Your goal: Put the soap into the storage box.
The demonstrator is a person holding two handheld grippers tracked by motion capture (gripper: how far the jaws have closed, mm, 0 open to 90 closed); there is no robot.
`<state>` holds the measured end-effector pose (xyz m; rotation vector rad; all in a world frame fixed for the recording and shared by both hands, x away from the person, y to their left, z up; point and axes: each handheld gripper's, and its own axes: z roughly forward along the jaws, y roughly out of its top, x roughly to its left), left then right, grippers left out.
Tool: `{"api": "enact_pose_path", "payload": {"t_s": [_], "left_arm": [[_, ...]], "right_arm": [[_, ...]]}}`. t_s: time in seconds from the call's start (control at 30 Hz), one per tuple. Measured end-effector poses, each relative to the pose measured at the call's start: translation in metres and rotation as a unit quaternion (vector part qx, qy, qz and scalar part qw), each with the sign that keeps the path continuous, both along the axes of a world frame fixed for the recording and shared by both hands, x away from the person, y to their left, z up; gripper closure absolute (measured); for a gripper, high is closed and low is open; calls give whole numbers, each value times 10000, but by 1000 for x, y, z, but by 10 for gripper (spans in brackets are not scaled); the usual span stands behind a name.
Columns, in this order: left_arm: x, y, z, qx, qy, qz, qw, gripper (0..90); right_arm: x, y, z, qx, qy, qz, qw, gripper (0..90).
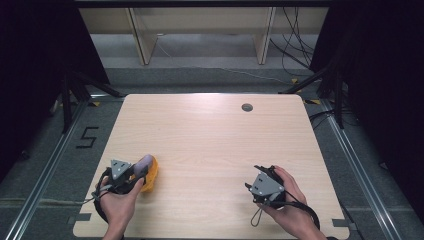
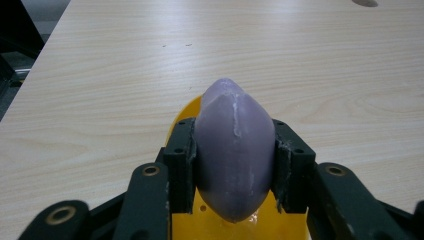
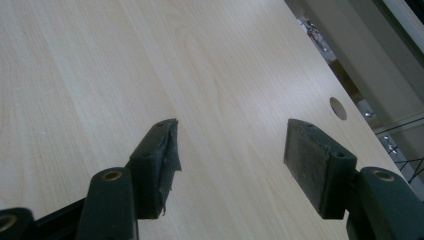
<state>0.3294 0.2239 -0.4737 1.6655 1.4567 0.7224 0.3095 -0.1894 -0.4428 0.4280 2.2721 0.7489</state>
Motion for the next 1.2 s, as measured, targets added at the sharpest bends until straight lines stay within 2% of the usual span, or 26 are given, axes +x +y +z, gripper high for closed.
{"api": "enact_pose_path", "payload": {"t_s": [0.4,0.57,0.77,1.0,1.2], "left_arm": [[1,1,-3,4,37,-30,10000,583],[0,1,-4,19,136,-26,9999,582],[-1,2,-5,61,292,-138,9995,583],[-1,5,-3,68,256,-111,9996,576],[-5,8,3,-39,159,-117,9998,509]], "right_arm": [[-1,0,0,36,-11,-46,10000,391],[-1,0,-1,36,-5,-49,10000,391],[-1,0,-1,30,5,-39,10000,390],[-1,0,-1,31,6,-54,10000,389],[-1,0,-1,38,25,-60,10000,387]]}}
